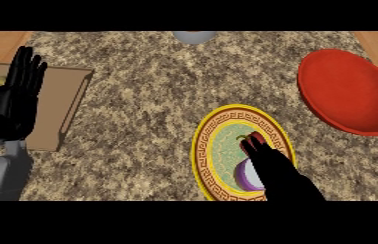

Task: Pick the can from the plate and place it in the bowl

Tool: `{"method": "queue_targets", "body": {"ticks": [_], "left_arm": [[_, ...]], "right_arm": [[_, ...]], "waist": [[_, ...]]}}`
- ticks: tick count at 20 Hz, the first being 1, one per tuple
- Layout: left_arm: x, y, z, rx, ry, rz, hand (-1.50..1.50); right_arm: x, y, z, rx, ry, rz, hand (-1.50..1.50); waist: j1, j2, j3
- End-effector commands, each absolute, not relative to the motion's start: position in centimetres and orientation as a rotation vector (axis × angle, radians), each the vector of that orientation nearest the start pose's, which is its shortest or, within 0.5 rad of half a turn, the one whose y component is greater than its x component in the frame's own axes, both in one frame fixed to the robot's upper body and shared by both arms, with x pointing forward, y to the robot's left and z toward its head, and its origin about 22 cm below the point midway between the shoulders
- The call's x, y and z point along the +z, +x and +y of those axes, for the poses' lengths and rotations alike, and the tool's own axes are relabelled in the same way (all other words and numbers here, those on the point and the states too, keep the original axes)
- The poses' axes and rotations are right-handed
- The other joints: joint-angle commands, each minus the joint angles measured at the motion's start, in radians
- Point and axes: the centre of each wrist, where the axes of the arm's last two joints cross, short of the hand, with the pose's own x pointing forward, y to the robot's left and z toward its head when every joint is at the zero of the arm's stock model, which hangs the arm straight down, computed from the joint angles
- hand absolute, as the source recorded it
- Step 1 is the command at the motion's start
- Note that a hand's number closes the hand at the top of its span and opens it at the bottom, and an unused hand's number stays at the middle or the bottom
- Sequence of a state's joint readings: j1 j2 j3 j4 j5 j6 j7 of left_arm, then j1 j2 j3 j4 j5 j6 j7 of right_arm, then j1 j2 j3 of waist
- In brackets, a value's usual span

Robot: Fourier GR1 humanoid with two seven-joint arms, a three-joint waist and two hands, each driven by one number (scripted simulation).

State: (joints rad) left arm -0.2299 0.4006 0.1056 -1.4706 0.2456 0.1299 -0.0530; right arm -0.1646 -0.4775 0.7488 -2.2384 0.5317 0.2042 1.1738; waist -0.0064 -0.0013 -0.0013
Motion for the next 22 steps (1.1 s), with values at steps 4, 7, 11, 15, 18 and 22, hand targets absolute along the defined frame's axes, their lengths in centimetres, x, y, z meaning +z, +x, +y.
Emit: {"method": "queue_targets", "body": {"ticks": [4, 7, 11, 15, 18, 22], "left_arm": [[9.0, 28.9, 34.7, 0.034, 0.252, -1.790, 0.00], [9.0, 29.7, 32.7, 0.041, 0.258, -1.779, 0.00], [8.9, 30.7, 32.1, 0.032, 0.229, -1.773, 0.00], [8.2, 28.7, 31.7, 0.033, 0.262, -1.800, 0.00], [8.0, 29.6, 32.3, 0.036, 0.245, -1.771, 0.00], [8.8, 30.0, 33.7, 0.040, 0.250, -1.793, 0.00]], "right_arm": [[12.8, 14.5, -14.1, 1.044, -0.720, -0.980, -1.50], [13.1, 14.5, -14.4, 1.056, -0.696, -1.000, -1.50], [11.4, 15.6, -14.2, 1.078, -0.679, -1.043, -1.50], [12.0, 16.9, -14.0, 1.097, -0.691, -1.009, -1.50], [10.2, 18.1, -14.6, 1.098, -0.673, -0.993, -1.50], [10.5, 17.0, -14.7, 1.109, -0.688, -0.979, -1.50]], "waist": [[0.003, -0.001, 0.001], [0.001, 0.000, 0.001], [0.002, 0.001, 0.001], [0.009, 0.000, 0.001], [0.006, 0.001, 0.001], [0.003, 0.001, 0.001]]}}
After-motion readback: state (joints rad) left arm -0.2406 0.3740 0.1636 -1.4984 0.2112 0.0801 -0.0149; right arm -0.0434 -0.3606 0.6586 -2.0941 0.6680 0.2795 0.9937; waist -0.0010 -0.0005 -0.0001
